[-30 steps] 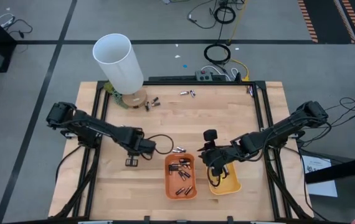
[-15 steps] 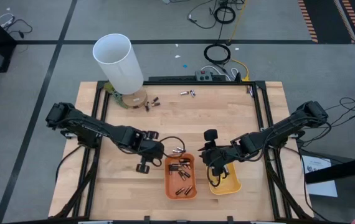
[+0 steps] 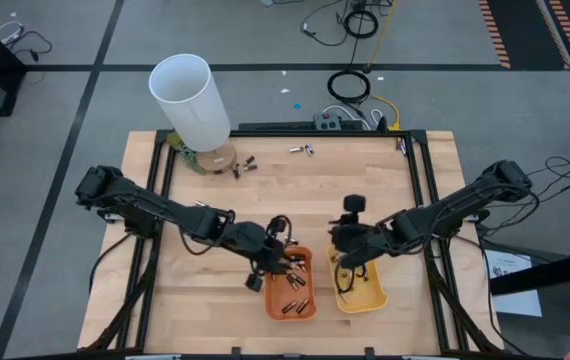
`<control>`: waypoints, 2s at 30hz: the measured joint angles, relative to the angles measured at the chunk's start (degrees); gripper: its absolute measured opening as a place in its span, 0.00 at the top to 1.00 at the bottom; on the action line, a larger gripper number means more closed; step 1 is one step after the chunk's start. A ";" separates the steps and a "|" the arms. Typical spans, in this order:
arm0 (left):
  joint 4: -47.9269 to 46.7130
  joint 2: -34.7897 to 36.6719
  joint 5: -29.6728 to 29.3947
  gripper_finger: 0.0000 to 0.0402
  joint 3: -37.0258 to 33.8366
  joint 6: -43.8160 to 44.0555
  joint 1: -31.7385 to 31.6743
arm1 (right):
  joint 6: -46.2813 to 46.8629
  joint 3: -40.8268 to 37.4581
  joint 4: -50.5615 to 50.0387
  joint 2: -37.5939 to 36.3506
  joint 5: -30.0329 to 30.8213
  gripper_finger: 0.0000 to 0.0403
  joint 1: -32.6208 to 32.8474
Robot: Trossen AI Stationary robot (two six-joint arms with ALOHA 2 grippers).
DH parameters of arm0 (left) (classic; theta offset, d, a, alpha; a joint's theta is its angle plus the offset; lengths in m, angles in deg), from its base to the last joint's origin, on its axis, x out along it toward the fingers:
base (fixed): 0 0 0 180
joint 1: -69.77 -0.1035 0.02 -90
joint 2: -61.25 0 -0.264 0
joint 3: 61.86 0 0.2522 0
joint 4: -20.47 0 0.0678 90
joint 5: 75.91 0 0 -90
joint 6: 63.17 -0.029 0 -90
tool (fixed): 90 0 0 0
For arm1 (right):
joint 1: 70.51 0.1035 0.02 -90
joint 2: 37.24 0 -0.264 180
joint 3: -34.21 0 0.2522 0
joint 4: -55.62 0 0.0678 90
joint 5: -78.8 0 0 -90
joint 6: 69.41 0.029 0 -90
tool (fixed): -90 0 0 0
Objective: Sort batteries
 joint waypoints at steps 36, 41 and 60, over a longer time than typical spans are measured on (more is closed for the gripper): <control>26.14 -34.94 2.94 0.74 19.33 13.68 -7.02 | 28.46 0.08 -19.70 -7.61 9.90 0.75 0.11; 26.00 -34.94 2.91 0.72 19.35 13.68 -7.05 | 28.50 0.08 -19.75 -7.61 9.90 0.75 0.11; -23.39 -12.62 -12.08 0.72 17.98 -1.02 -10.14 | 28.61 0.08 -20.03 -7.61 9.93 0.75 0.11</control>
